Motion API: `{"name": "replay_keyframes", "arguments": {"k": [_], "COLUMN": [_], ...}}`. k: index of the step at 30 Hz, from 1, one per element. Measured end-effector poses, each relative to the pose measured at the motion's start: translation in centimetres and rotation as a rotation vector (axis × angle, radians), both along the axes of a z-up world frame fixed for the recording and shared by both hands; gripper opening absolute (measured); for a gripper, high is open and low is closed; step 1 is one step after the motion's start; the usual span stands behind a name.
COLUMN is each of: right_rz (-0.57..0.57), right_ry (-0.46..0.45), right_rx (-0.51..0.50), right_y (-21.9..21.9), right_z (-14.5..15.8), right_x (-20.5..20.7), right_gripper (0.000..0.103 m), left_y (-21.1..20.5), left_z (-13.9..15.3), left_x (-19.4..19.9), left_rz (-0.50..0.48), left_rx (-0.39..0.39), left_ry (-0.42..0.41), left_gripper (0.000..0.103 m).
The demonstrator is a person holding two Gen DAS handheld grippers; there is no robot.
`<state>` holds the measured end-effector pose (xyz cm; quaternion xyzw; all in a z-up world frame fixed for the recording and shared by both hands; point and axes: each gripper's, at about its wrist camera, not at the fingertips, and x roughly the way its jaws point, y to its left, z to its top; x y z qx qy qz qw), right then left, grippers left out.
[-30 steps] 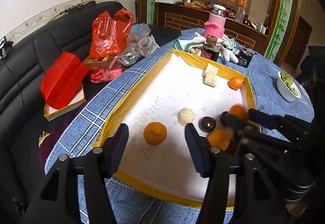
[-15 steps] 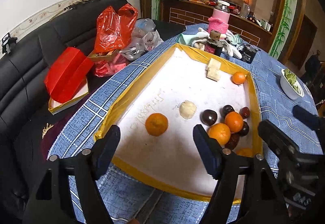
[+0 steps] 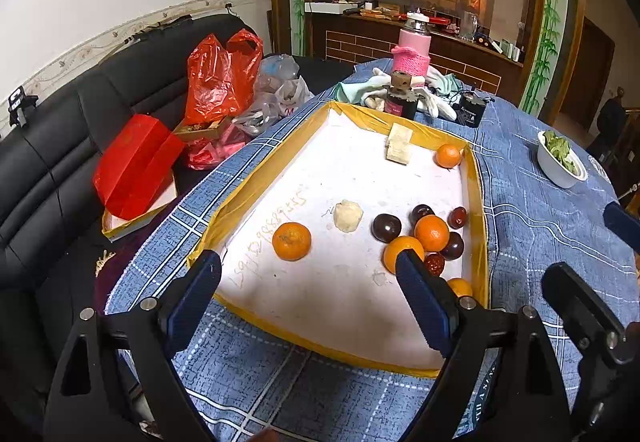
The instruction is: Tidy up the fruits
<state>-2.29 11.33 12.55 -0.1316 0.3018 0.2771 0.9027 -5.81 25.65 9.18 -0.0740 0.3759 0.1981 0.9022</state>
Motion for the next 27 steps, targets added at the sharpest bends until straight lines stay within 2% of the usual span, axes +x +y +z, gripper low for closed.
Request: {"name": "replay_keyframes", "arguments": {"k": [3, 7, 18, 21, 24, 27], "right_rz": [0.003, 0.007, 0.028, 0.023, 0.021, 0.019], "right_ry": [-0.007, -0.018, -0.012, -0.010, -0.006, -0.006], "right_rx": [0.009, 0.019, 0.036, 0.031, 0.034, 0.035], "right_y": [-0.6, -1.2, -0.8, -0.7, -0.8, -0.9], "right_z": [0.4, 0.9, 1.0, 0.8, 0.7, 0.8], "right_x": [-0.3, -0.7, -0.7, -0.4, -0.2, -0.1], "right_gripper": [0.102, 0.102, 0.102, 0.102, 0.102, 0.102], "left_y": [-0.4, -0.5, -0.4, -0.1, -0.1, 0.1], "left_z": [0.1, 0.0, 0.1, 0.1, 0.1, -0.2], "left_x": [-0.2, -0.2, 0.1, 0.4, 0.5, 0.7], "left_rz": [-0.015, -0.017, 0.002, -0.005, 0.007, 0.003], "left_rx": [-0.005, -0.038, -0.024, -0.047, -0.023, -0.044], "left_ry": [-0.010, -0.014, -0.060, -0.059, -0.062, -0.040], "left_gripper": [0.090, 0.103, 0.103, 0.103, 0.103, 0.103]}}
